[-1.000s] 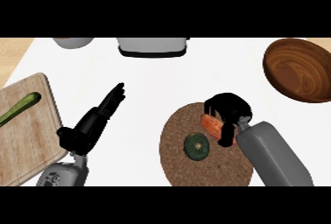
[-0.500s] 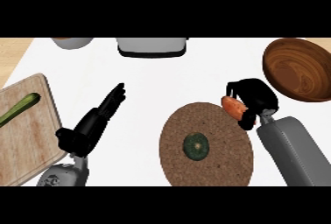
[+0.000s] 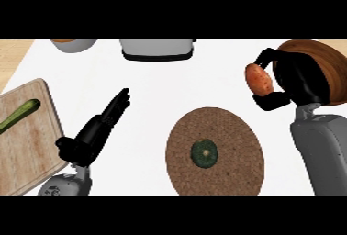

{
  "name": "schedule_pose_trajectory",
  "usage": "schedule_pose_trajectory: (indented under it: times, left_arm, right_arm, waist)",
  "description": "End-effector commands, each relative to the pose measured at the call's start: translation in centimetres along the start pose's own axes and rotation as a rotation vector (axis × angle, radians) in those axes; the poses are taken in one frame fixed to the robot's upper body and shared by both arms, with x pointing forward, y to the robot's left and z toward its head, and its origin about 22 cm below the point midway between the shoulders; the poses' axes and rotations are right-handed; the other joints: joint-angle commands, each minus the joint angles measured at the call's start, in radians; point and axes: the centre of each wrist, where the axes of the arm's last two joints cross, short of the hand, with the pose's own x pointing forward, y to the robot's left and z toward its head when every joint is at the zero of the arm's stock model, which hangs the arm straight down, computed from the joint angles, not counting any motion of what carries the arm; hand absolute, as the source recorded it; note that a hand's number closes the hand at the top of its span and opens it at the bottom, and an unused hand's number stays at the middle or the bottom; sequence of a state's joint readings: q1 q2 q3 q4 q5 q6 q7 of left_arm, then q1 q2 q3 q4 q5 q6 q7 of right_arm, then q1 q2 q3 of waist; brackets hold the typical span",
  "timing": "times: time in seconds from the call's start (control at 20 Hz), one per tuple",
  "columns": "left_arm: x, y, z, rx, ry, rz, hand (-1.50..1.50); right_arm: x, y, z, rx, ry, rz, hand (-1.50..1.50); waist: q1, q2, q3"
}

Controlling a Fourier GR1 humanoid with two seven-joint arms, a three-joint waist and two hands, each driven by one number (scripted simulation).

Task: Pick the sweet potato from the placemat and place it in the bowl

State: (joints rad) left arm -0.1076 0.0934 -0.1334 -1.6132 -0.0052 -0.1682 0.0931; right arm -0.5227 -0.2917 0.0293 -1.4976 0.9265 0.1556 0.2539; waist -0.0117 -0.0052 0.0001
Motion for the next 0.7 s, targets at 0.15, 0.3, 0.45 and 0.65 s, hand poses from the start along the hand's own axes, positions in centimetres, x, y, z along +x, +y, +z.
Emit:
schedule_pose_trajectory:
  times: [0.15, 0.3, 0.45, 0.65]
  left_arm:
    - [-1.4, -2.5, -0.3, -0.005, 0.017, -0.016, 0.0]
    - [-0.8, 0.5, -0.7, -0.02, 0.002, -0.01, 0.0]
    - [-0.6, -0.6, -0.4, -0.022, -0.008, -0.009, 0.0]
    - [0.9, 0.3, -0.7, -0.027, -0.01, -0.008, 0.0]
  right_arm:
    - [-1.2, -4.3, -1.1, -0.149, 0.086, -0.186, 1.5]
    - [-4.7, -4.7, -1.4, -0.157, 0.138, -0.127, 1.5]
    - [-5.9, -6.5, -3.3, -0.168, 0.179, -0.008, 1.5]
    - [-9.2, -5.4, -4.0, -0.286, 0.187, 0.112, 1.5]
  waist:
    - [0.012, 0.005, 0.0]
    - [0.014, 0.006, 0.0]
    - [0.019, 0.007, 0.0]
    - [0.027, 0.01, 0.0]
